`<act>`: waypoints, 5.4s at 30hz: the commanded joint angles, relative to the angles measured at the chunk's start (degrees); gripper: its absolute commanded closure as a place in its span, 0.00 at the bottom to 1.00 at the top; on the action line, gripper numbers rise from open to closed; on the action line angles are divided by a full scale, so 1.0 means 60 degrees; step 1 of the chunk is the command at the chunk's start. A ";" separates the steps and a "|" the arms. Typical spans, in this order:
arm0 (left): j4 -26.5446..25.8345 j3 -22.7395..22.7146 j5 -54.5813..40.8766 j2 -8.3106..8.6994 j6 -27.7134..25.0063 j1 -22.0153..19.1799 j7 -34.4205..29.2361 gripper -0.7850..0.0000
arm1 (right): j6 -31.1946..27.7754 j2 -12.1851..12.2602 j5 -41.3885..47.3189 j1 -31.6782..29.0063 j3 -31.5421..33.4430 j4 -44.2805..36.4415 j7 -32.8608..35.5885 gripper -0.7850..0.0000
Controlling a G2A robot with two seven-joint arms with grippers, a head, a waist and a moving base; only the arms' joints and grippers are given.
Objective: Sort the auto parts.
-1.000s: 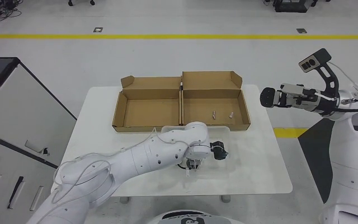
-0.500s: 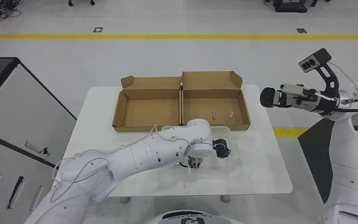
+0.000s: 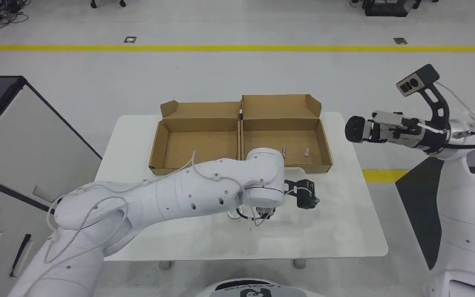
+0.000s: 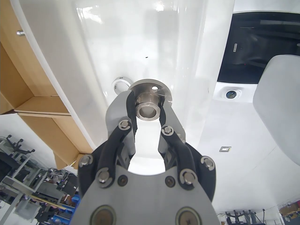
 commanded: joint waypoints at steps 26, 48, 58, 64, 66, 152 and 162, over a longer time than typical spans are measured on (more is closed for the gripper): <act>-0.0734 -0.4829 -0.1833 0.2258 -0.1629 0.2904 0.2566 1.00 | 0.0000 0.0000 0.0001 0.0000 0.0000 0.0000 0.0000 0.00; -0.0906 -0.7654 -0.7432 0.3463 -0.5579 0.4594 0.5580 1.00 | 0.0000 0.0000 0.0001 0.0000 0.0000 0.0000 0.0000 0.00; -0.0767 -0.7161 -0.8681 0.3939 -0.6951 0.4136 0.6952 1.00 | 0.0000 0.0000 0.0001 0.0000 0.0000 0.0000 0.0000 0.00; -0.0881 -0.7169 -0.9060 0.4110 -0.6951 0.4027 0.6952 1.00 | 0.0000 0.0000 0.0001 0.0000 0.0000 0.0000 0.0000 0.00; -0.0881 -0.7169 -0.9060 0.4110 -0.6951 0.4027 0.6952 1.00 | 0.0000 0.0000 0.0001 0.0000 0.0000 0.0000 0.0000 0.00; -0.1404 -0.8634 -1.6943 0.2015 -0.5736 0.6091 0.5737 1.00 | 0.0000 0.0000 0.0001 0.0000 0.0000 0.0000 0.0000 0.00; -0.1379 -0.9413 -1.6713 0.1621 -0.4814 0.6378 0.4813 1.00 | 0.0000 0.0000 0.0001 0.0000 0.0000 0.0000 0.0000 0.00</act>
